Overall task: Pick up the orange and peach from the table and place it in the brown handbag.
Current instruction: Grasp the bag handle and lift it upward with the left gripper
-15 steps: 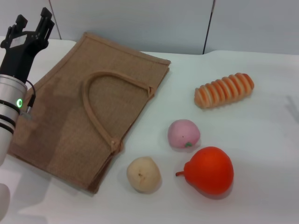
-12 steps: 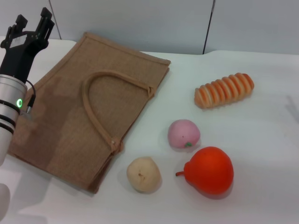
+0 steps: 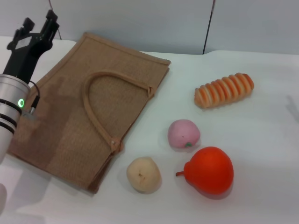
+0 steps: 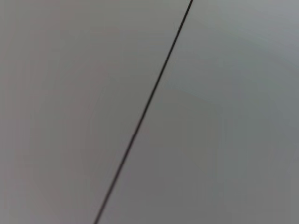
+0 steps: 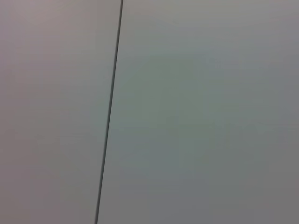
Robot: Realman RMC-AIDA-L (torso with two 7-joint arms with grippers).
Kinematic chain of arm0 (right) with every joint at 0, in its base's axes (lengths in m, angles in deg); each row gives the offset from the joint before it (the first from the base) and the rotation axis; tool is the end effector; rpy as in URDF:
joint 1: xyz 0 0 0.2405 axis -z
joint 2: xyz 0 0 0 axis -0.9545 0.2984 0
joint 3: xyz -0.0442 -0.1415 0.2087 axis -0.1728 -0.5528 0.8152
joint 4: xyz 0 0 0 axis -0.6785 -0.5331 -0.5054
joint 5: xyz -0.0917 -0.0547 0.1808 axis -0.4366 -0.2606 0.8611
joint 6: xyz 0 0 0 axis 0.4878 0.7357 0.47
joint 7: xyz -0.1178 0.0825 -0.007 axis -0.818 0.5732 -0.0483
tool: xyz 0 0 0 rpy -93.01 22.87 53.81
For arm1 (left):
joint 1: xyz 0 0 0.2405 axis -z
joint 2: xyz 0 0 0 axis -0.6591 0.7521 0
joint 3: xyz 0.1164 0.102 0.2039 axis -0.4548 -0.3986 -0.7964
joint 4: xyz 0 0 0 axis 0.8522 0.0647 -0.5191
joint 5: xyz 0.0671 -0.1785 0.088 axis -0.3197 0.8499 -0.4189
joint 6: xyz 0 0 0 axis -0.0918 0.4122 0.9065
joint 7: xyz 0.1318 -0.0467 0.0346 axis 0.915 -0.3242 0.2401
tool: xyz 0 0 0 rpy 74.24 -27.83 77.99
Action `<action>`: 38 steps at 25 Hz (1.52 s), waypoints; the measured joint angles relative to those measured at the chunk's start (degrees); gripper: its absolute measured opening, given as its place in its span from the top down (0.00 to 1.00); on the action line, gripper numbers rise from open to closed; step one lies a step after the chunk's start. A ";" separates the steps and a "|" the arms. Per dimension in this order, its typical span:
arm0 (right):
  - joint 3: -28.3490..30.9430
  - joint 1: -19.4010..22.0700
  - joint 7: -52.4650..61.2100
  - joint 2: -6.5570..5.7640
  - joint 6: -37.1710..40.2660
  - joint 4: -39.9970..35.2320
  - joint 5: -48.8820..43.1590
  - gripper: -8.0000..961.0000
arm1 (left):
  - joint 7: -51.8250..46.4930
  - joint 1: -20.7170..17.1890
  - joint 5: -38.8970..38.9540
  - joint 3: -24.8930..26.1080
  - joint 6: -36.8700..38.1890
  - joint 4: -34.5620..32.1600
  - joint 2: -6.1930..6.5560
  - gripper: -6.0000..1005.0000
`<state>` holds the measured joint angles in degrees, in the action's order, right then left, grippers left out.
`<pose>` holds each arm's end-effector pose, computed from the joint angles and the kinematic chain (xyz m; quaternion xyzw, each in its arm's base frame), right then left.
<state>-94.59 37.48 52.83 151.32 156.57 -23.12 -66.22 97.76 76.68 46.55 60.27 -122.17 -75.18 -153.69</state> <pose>0.2929 0.3770 0.0359 -0.7000 0.1233 0.3537 0.6080 -0.2961 0.3749 0.0221 -0.6017 -0.3164 -0.4827 0.5521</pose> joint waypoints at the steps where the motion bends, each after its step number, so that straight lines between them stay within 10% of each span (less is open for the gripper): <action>1: 0.00 0.03 0.00 -0.02 -0.03 0.00 0.00 0.10 | -1.74 0.02 -0.28 -0.62 0.10 -0.52 0.07 0.23; 12: 0.00 0.16 0.00 -0.09 -0.18 0.00 -0.09 0.10 | -35.97 0.01 -10.70 -9.93 4.64 -16.71 0.29 0.23; 25: 0.00 0.27 0.00 -0.09 0.19 0.00 -0.09 0.11 | -76.18 4.61 -45.35 -10.18 6.59 -37.18 0.93 0.24; 38: 0.09 0.35 0.00 -0.28 -0.02 0.00 -0.09 0.11 | -92.44 11.53 -74.19 -12.10 7.21 -46.89 1.00 0.26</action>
<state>-94.49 37.84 52.83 151.03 156.55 -23.12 -66.31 5.32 88.21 -27.64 48.17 -114.96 -122.07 -152.70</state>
